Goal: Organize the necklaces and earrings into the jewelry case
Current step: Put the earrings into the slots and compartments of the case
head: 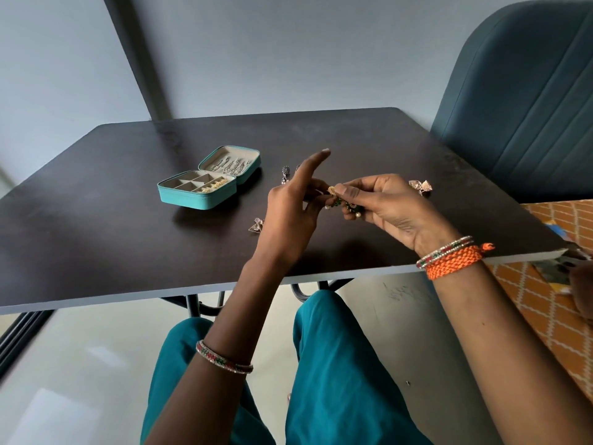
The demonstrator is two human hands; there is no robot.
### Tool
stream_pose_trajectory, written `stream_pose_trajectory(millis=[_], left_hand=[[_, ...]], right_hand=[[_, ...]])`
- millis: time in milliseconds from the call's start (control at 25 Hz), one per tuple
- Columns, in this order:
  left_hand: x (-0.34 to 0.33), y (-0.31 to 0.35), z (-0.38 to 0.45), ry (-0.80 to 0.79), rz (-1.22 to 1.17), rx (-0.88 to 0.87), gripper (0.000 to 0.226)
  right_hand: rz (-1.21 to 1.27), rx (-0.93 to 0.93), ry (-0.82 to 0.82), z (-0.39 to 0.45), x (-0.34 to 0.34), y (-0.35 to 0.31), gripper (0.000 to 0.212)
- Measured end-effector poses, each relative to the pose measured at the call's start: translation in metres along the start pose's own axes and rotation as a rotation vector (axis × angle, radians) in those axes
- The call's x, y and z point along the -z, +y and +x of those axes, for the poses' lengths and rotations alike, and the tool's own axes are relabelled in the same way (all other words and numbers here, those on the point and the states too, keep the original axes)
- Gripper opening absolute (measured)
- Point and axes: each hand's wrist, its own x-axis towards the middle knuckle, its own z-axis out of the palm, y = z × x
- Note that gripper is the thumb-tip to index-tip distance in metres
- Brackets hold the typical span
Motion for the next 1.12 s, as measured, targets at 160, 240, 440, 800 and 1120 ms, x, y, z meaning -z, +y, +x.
stream_pose_trajectory(millis=[160,240,440,800,1120], left_hand=[[-0.001,-0.001,0.001,-0.011,-0.025,0.081,0.049],[-0.002,-0.003,0.001,-0.013,-0.144,0.177,0.024],[-0.002,-0.001,-0.002,-0.065,-0.539,0.417,0.004],[-0.005,-0.003,0.0,-0.056,-0.565,0.455,0.01],[-0.007,0.0,-0.008,-0.094,-0.388,0.393,0.014]], right_hand=[[-0.02,0.064,0.03,0.003,-0.003,0.003,0.003],[0.0,0.102,0.078,0.003,-0.006,0.008,0.002],[0.051,0.118,0.144,0.004,-0.011,0.016,0.011],[-0.137,0.205,0.124,0.0,0.003,0.007,0.009],[-0.438,0.294,0.111,-0.003,0.018,0.017,0.015]])
